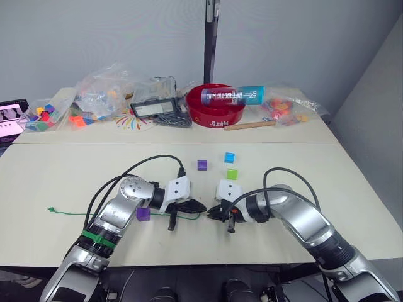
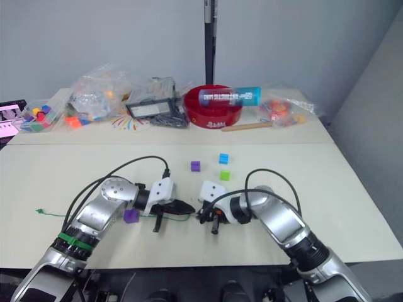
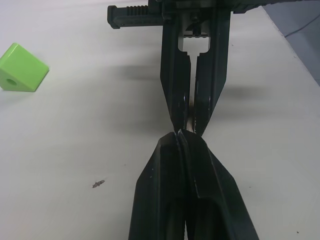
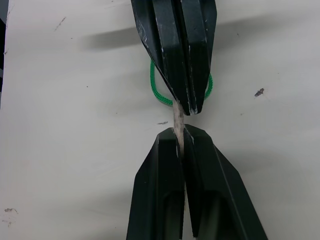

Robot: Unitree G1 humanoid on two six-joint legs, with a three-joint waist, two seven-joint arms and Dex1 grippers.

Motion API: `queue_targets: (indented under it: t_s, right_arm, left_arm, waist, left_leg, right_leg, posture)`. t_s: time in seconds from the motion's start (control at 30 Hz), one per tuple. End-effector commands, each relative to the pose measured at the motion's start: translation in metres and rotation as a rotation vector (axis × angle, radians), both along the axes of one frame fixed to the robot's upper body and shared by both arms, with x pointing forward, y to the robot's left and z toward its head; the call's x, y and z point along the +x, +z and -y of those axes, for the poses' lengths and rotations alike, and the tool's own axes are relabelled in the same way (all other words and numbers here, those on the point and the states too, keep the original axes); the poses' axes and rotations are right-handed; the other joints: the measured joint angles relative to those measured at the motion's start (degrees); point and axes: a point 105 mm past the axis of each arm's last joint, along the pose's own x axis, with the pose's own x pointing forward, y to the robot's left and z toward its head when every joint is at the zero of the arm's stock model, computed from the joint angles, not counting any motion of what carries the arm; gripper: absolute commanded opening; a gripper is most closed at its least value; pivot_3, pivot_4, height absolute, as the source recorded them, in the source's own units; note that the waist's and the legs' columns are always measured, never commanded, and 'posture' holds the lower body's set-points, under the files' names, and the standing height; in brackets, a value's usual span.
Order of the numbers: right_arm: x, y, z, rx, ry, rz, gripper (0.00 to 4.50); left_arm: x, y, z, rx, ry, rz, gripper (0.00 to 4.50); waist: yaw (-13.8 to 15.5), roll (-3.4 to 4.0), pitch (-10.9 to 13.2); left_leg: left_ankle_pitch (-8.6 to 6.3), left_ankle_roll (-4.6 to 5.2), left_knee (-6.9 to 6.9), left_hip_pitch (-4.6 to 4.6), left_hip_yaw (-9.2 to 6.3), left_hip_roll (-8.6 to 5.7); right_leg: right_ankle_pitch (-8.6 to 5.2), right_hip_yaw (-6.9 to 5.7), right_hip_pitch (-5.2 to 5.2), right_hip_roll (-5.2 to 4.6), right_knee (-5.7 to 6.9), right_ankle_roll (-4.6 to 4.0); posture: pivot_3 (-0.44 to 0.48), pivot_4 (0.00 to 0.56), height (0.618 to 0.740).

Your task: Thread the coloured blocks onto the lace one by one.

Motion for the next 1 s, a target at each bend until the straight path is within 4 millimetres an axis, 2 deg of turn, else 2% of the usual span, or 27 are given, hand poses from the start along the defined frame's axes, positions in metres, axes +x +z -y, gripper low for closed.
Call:
queue_targets:
  t_s: [0.03, 0.1, 0.2, 0.33, 0.7, 0.8, 0.93, 1.0]
  right_arm:
    - [0.002, 0.014, -0.003, 0.017, 0.017, 0.046, 0.0]
    - [0.002, 0.013, -0.003, 0.012, 0.015, 0.047, 0.0]
    - [0.003, 0.01, 0.0, -0.011, 0.007, 0.051, 0.0]
    - [0.004, 0.005, 0.004, -0.039, -0.005, 0.048, 0.0]
    - [0.007, 0.005, 0.006, -0.063, -0.023, 0.055, 0.0]
    - [0.007, 0.005, 0.007, -0.065, -0.026, 0.055, 0.0]
    - [0.008, 0.006, 0.006, -0.062, -0.032, 0.057, 0.0]
    - [0.009, 0.007, 0.005, -0.06, -0.037, 0.058, 0.0]
  left_arm:
    - [0.003, 0.014, -0.003, -0.003, -0.007, 0.042, 0.03]
    - [0.001, 0.017, -0.004, -0.002, -0.017, 0.037, 0.03]
    - [0.001, 0.019, -0.005, 0.022, -0.027, 0.063, 0.81]
    - [0.003, 0.015, -0.001, 0.047, -0.033, 0.115, 2.13]
    - [0.006, 0.003, 0.01, 0.104, -0.048, 0.171, 2.13]
    - [0.006, 0.003, 0.011, 0.109, -0.049, 0.168, 1.33]
    - [0.006, -0.001, 0.012, 0.124, -0.047, 0.16, 0.02]
    - [0.005, -0.003, 0.012, 0.129, -0.049, 0.15, 0.02]
  waist:
    - [0.0, 0.0, 0.0]
    - [0.0, 0.0, 0.0]
    - [0.0, 0.0, 0.0]
    - [0.1, 0.0, 0.0]
    - [0.0, 0.0, 0.0]
    - [0.0, 0.0, 0.0]
    - [0.0, 0.0, 0.0]
    - [0.0, 0.0, 0.0]
  left_leg:
    - [0.0, 0.0, 0.0, 0.0, 0.0, 0.0]
    - [0.0, 0.0, 0.0, 0.0, 0.0, 0.0]
    - [0.0, 0.0, 0.0, 0.0, 0.0, 0.0]
    - [0.0, 0.0, 0.0, -0.01, 0.0, -0.01]
    - [0.0, 0.0, 0.0, 0.0, 0.0, 0.0]
    - [0.0, 0.0, 0.0, -0.01, 0.0, -0.01]
    - [0.0, 0.0, 0.0, 0.0, 0.0, -0.01]
    - [0.0, 0.0, 0.0, -0.01, 0.0, -0.01]
  right_leg:
    - [0.0, 0.0, 0.0, 0.0, 0.0, 0.0]
    - [0.0, 0.0, 0.0, 0.0, 0.0, 0.0]
    - [0.0, 0.0, 0.0, 0.0, 0.0, 0.0]
    - [0.0, 0.0, 0.0, -0.01, -0.01, 0.0]
    - [0.0, 0.0, 0.0, 0.0, 0.0, 0.0]
    - [0.0, 0.0, 0.0, 0.0, -0.01, 0.0]
    - [0.0, 0.0, 0.0, 0.0, -0.01, 0.0]
    - [0.0, 0.0, 0.0, 0.0, -0.01, 0.0]
  posture:
    - [0.0, 0.15, 0.731]
    - [0.0, 0.15, 0.731]
    - [0.0, 0.15, 0.731]
    - [0.0, 0.15, 0.731]
    - [0.0, 0.15, 0.731]
    - [0.0, 0.15, 0.731]
    - [0.0, 0.15, 0.731]
    - [0.0, 0.15, 0.731]
